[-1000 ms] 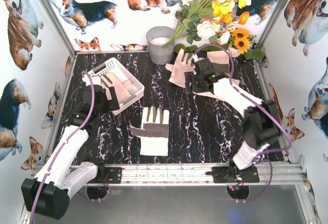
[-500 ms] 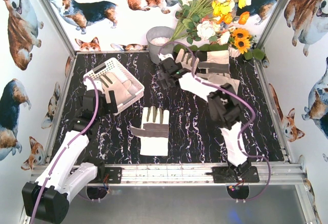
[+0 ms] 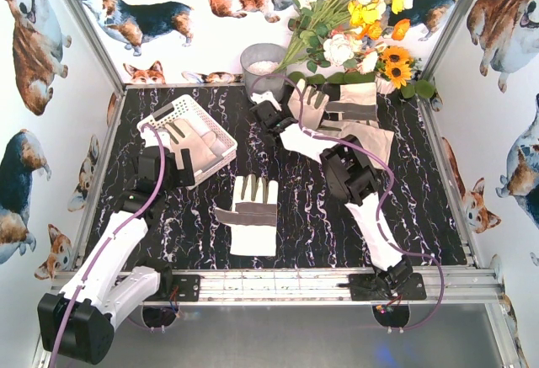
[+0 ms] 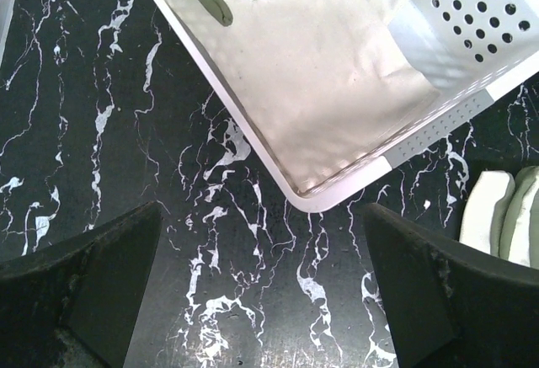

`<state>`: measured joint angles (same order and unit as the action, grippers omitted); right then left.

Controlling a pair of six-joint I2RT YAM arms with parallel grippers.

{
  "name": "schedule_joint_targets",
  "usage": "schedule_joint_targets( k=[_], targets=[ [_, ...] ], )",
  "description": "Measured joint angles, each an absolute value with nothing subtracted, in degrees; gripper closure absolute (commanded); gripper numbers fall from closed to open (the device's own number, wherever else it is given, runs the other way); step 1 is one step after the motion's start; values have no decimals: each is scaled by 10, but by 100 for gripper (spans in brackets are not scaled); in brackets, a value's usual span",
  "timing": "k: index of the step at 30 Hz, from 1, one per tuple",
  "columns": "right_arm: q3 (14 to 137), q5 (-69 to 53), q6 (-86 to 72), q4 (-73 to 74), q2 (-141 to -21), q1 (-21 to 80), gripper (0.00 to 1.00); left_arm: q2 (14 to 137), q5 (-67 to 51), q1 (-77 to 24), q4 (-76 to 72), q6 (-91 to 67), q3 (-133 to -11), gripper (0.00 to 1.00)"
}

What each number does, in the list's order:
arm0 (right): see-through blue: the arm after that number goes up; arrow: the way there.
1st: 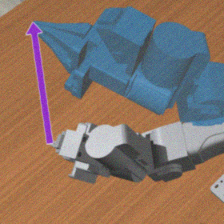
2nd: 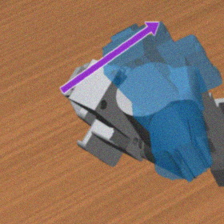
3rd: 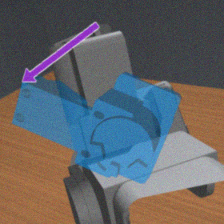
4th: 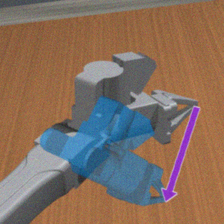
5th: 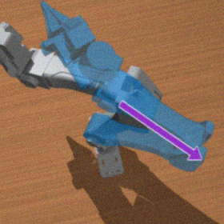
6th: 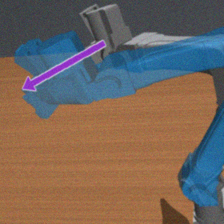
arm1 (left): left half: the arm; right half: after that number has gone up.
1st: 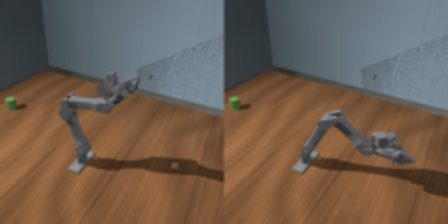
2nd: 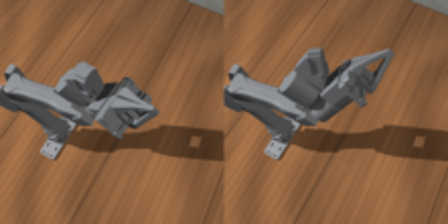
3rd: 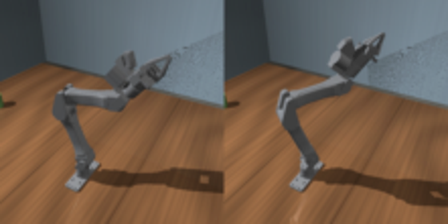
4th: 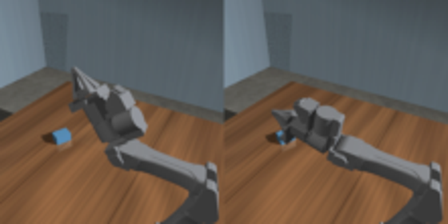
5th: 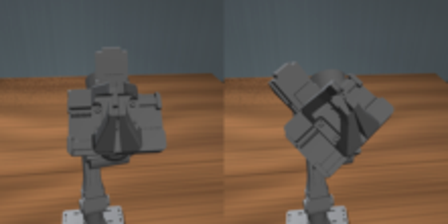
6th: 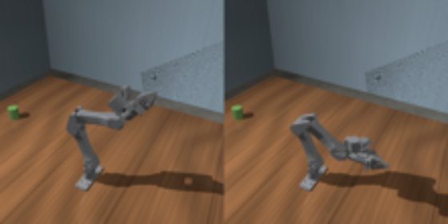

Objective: Put the gloves into the storage basket
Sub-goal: Pick up the glove from the center of the board, then place the glove at the center of the board.

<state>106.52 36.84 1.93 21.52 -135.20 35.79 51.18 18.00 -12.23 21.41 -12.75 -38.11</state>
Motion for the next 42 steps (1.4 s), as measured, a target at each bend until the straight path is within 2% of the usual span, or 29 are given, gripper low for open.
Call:
schedule_joint_targets(
  k=[5, 7, 8, 13, 17, 20, 26, 33, 38, 42],
  targets=[
    [1106, 378, 48, 199, -1390, 358, 85, 512, 168, -122, 206, -125, -381, 0],
    [1112, 379, 58, 195, -1399, 358, 98, 511, 165, -122, 206, -124, -381, 0],
    [1112, 380, 62, 196, -1400, 358, 100, 511, 164, -122, 205, -123, -381, 0],
    [1109, 379, 67, 193, -1392, 358, 100, 509, 157, -122, 204, -121, -381, 0],
    [1072, 356, 41, 213, -1331, 358, 100, 505, 151, -122, 203, -119, -381, 0],
    [1028, 328, -3, 239, -1239, 358, 100, 497, 142, -122, 198, -117, -381, 0],
    [930, 258, -128, 250, -980, 359, 100, 483, 128, -122, 189, -117, -380, 0],
    [685, 209, -340, 191, -733, 345, 100, 482, 117, -122, 185, -117, -379, 0],
    [521, 187, -458, 208, -711, 339, 100, 482, 100, -122, 180, -114, -379, 0],
    [477, 176, -514, 249, -701, 339, 100, 482, 83, -122, 176, -112, -377, 2]
  ],
)
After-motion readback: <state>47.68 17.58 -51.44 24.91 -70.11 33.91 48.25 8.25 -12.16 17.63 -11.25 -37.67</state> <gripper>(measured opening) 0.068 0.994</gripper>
